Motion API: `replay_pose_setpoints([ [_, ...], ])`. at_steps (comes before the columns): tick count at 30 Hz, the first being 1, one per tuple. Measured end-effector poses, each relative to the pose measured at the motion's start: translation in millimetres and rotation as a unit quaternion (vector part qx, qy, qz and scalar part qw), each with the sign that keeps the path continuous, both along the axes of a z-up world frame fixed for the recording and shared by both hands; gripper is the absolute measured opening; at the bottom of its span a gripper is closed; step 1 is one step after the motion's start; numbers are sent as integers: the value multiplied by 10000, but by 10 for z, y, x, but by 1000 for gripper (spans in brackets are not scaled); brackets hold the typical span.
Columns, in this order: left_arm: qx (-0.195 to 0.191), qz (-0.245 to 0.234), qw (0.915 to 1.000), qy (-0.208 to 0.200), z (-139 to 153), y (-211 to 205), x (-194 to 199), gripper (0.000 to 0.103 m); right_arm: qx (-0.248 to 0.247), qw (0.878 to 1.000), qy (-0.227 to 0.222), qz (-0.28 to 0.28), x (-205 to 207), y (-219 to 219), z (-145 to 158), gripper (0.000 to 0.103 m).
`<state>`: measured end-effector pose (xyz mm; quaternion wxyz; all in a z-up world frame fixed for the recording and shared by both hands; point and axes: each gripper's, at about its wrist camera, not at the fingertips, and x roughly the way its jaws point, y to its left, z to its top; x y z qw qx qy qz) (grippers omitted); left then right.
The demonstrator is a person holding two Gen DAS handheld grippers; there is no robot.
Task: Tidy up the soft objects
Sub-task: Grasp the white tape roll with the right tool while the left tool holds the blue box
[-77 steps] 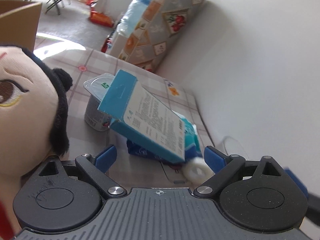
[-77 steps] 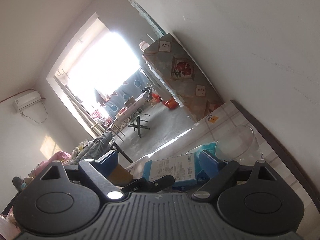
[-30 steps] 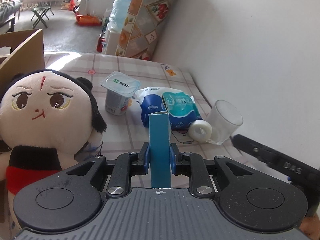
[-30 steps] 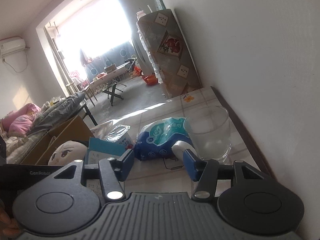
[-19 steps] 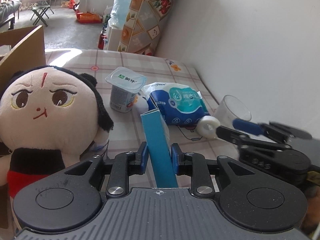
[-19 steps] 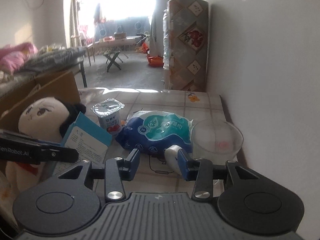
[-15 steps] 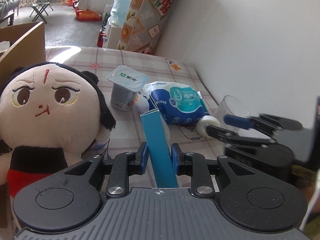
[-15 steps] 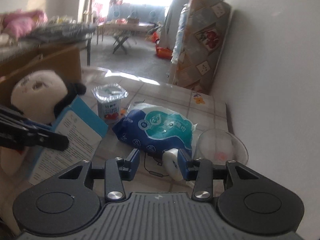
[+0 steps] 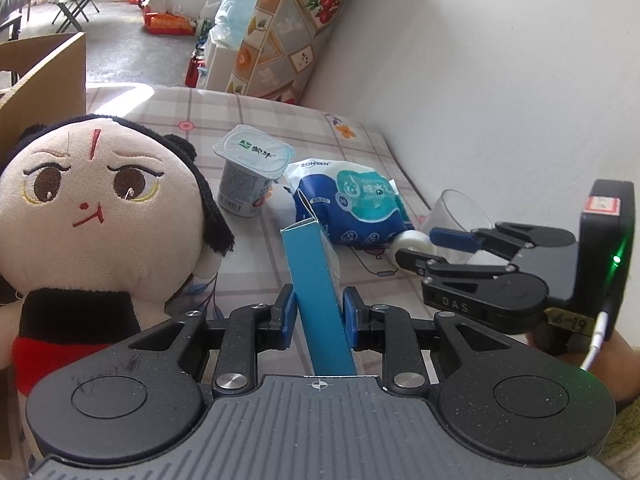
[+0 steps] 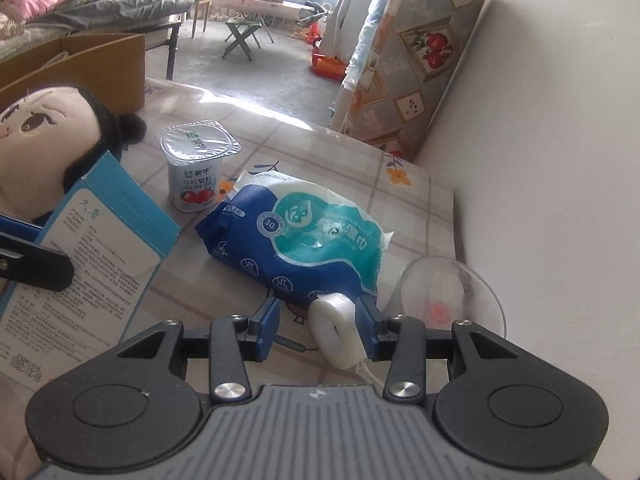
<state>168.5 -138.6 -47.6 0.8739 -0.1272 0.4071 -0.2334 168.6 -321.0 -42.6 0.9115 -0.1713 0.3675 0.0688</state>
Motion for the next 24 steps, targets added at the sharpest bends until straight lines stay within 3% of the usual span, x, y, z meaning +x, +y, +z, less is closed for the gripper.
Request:
replay_pose_setpoints([
  [8, -29, 48, 10000, 44, -12, 10, 11, 23, 420, 9986, 301, 113, -217, -26, -3, 44],
  [14, 2, 44, 10000, 29, -3, -1, -5, 23, 169, 9996, 96, 195, -320, 27, 10, 44],
  [24, 22, 57, 10000, 39, 5, -7, -12, 23, 79, 9975, 538, 461, -127, 90, -231, 44],
])
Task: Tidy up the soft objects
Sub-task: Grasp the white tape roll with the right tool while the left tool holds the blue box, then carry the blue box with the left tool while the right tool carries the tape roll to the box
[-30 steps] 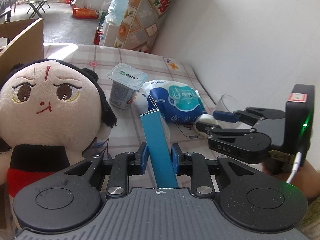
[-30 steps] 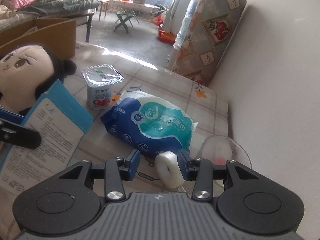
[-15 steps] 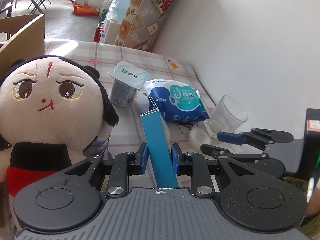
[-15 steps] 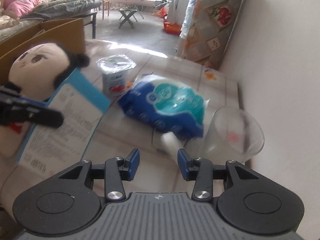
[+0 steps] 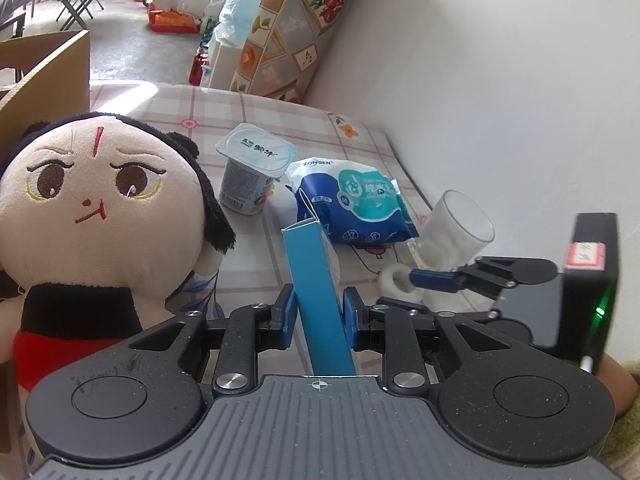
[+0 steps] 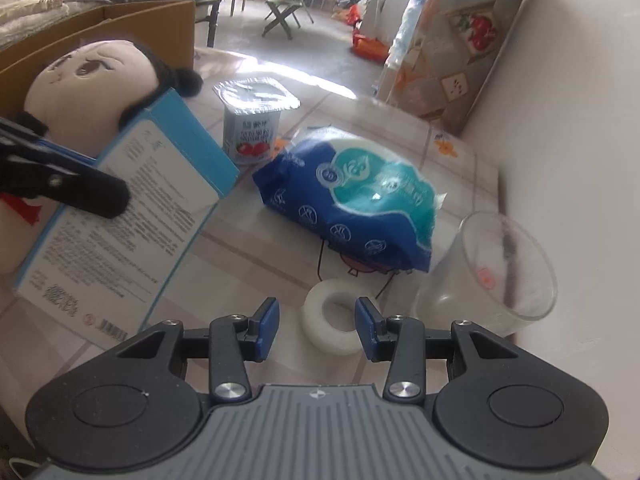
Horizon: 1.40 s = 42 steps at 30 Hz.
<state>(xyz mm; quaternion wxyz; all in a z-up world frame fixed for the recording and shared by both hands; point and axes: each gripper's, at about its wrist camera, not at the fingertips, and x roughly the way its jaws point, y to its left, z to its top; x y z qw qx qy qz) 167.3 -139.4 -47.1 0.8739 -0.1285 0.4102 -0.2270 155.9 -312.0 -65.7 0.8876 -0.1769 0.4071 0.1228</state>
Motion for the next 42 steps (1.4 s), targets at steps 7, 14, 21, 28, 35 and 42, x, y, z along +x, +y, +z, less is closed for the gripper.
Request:
replay_pose_setpoints([
  [7, 12, 10, 10000, -5, -1, -3, -7, 23, 263, 9995, 163, -28, 138, -64, -52, 37],
  [14, 12, 42, 10000, -26, -5, -8, -12, 23, 485, 9982, 354, -8, 168, -95, -38, 16],
  [21, -45, 9, 9999, -149, 40, 2, -81, 20, 884, 9954, 69, -350, -11, -220, 56, 16],
  [28, -180, -114, 9992, -327, 209, 15, -250, 18, 1487, 9856, -391, -709, -413, -415, 360, 16],
  [35, -371, -121, 9971, -656, 494, 143, -500, 18, 1878, 9749, -896, -795, -793, -431, 756, 16],
  [42, -748, 174, 9910, -1095, 961, 690, -767, 18, 2115, 9659, -1445, -371, -1107, -131, 1293, 16],
])
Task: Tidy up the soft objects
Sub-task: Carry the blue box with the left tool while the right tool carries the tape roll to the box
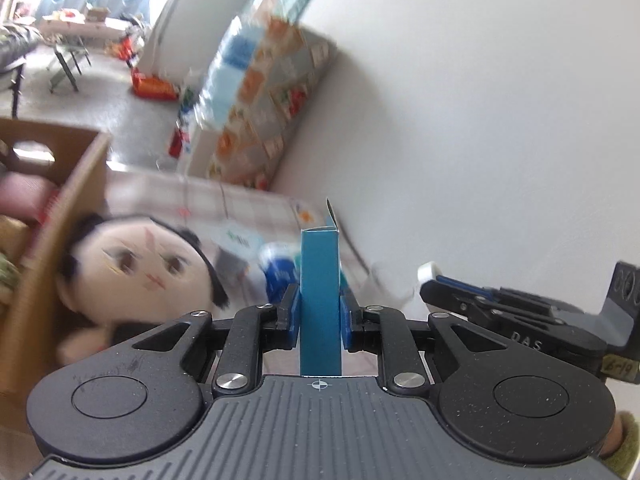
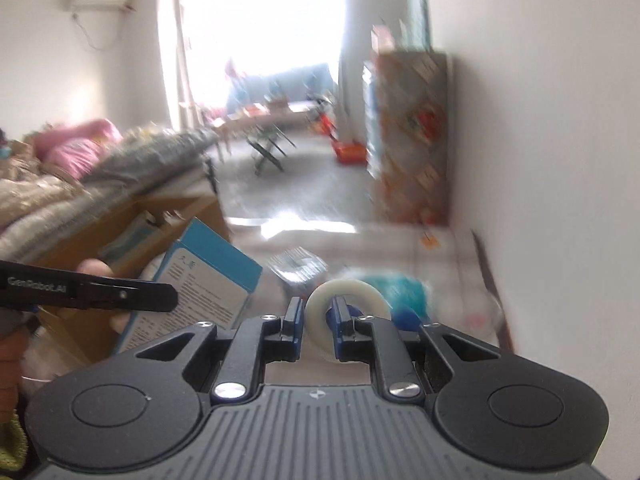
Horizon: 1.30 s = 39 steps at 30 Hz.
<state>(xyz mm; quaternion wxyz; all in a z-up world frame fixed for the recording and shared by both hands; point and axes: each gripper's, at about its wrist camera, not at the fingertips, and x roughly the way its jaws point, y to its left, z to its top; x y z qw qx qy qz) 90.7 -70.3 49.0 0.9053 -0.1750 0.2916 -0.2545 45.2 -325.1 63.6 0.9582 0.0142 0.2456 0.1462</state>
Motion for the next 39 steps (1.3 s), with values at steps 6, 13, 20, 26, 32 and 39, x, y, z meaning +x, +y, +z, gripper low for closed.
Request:
replay_pose_setpoints([
  [6, -156, 684, 9963, -491, 461, 788, -224, 18, 352, 9945, -648, 744, -37, 483, 505, 16],
  [13, -5, 1646, 9844, -628, 715, 1600, -279, 18, 993, 9724, -1014, 1853, 233, 1213, 887, 16],
  [20, 190, 1822, 9830, 87, 339, 1854, 238, 18, 1450, 9545, -521, 2554, 825, 2000, 807, 16],
  [26, 109, 1552, 9800, 1241, -294, 1909, 850, 18, 1525, 9502, 77, 2715, 1225, 2440, 539, 16],
  [32, 445, 1413, 9684, 2005, -794, 1805, 1203, 18, 1493, 9514, 316, 2675, 1339, 2465, 340, 16],
  [39, 123, 1301, 9576, 2566, -1060, 1751, 1335, 21, 1481, 9572, 390, 2457, 1436, 2329, 259, 16],
])
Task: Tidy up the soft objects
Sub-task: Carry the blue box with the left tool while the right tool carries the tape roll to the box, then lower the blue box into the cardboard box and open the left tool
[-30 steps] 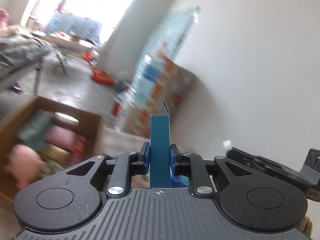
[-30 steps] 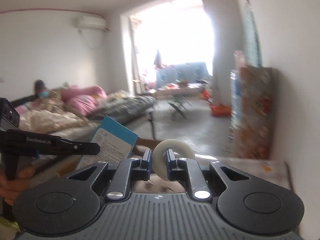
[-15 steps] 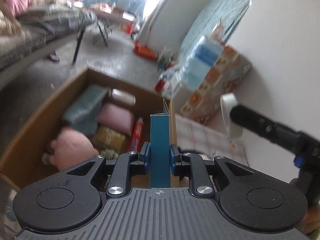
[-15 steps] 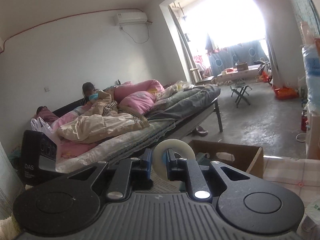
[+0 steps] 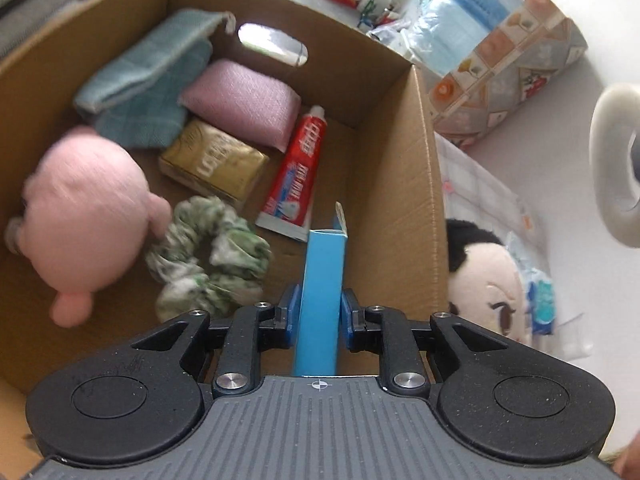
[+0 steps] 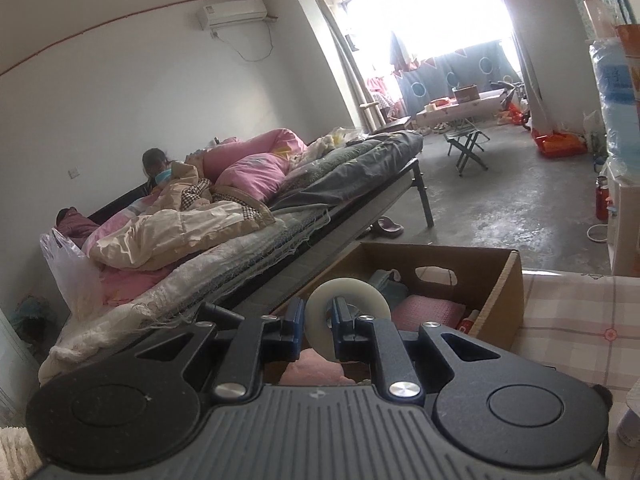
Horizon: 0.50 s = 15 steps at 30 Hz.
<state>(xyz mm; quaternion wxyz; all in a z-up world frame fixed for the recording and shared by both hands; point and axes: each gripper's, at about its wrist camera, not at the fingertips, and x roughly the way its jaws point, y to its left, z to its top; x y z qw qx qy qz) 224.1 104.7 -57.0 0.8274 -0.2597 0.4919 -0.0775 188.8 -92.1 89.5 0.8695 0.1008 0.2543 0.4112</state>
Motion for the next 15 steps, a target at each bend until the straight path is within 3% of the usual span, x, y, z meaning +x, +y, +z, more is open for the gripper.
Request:
replay_pose_setpoints([
  [6, -905, 204, 9952, 299, -50, 141, -58, 30, -65, 10000, 8, -70, 57, -68, -7, 16],
  [15, -1658, 411, 9849, 265, 3, 296, -221, 38, -123, 9998, 43, -145, 45, -56, -20, 16],
])
